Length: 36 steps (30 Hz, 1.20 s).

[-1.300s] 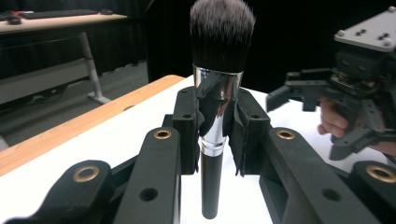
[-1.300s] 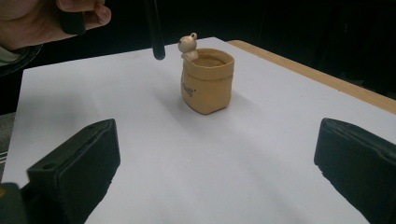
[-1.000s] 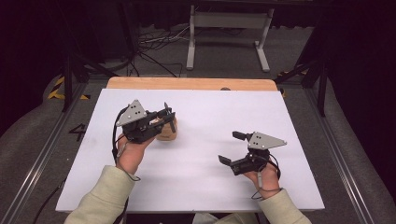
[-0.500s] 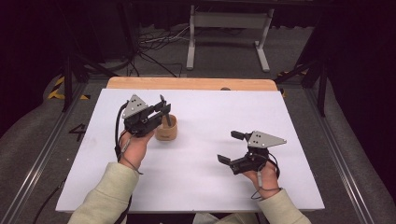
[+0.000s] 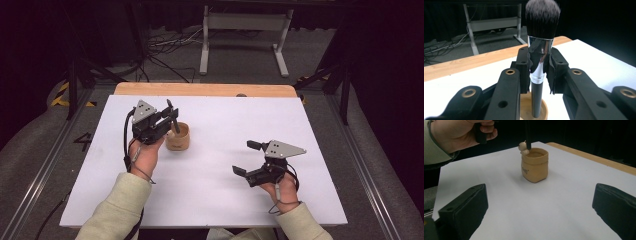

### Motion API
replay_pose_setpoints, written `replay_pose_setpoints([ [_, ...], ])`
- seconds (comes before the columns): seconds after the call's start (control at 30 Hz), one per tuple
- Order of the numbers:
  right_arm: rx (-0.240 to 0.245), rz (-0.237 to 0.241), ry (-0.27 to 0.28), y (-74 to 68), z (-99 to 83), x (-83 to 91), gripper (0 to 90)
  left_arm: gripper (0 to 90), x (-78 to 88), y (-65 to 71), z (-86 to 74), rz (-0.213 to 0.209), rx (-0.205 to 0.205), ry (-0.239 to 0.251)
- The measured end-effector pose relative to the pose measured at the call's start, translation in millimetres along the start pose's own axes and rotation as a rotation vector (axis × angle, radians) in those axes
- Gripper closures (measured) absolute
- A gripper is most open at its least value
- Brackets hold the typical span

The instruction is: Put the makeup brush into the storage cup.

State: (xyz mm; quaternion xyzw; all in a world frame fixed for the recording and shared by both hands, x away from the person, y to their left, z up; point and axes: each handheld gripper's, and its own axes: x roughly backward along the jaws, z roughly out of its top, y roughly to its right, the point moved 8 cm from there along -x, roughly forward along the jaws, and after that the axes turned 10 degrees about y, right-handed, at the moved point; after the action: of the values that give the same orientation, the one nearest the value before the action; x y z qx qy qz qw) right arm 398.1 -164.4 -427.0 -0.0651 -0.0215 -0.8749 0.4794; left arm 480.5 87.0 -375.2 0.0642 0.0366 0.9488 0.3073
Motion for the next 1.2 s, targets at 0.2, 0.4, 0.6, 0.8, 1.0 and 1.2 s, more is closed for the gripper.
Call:
replay_pose_setpoints([
  [0.2, -0.007, 0.007, 0.000, -1.0, -0.5, -0.8, 0.3, 74.2, -4.7, -2.6, -8.7, -0.003, 0.048, -0.003],
  [0.4, -0.011, 0.013, -0.005, -1.9, -1.6, -1.7, 0.3, 74.1, -8.5, -2.7, -15.0, 0.002, 0.045, -0.011],
  [0.6, -0.012, 0.019, -0.008, -2.9, -2.1, -2.3, 0.3, 74.1, -12.4, -1.7, -22.8, 0.004, 0.036, -0.023],
  [0.8, -0.017, 0.023, -0.008, -2.8, -1.1, -1.2, 0.3, 74.0, -14.6, -1.7, -28.8, 0.007, 0.040, -0.030],
  [1.0, -0.015, 0.020, -0.013, -1.9, -1.5, -1.0, 0.3, 73.8, -16.5, -0.9, -32.7, 0.005, 0.028, -0.041],
  [1.2, -0.015, 0.020, -0.014, -1.8, -1.6, -1.0, 0.4, 73.8, -18.3, -0.2, -36.8, 0.000, 0.014, -0.052],
])
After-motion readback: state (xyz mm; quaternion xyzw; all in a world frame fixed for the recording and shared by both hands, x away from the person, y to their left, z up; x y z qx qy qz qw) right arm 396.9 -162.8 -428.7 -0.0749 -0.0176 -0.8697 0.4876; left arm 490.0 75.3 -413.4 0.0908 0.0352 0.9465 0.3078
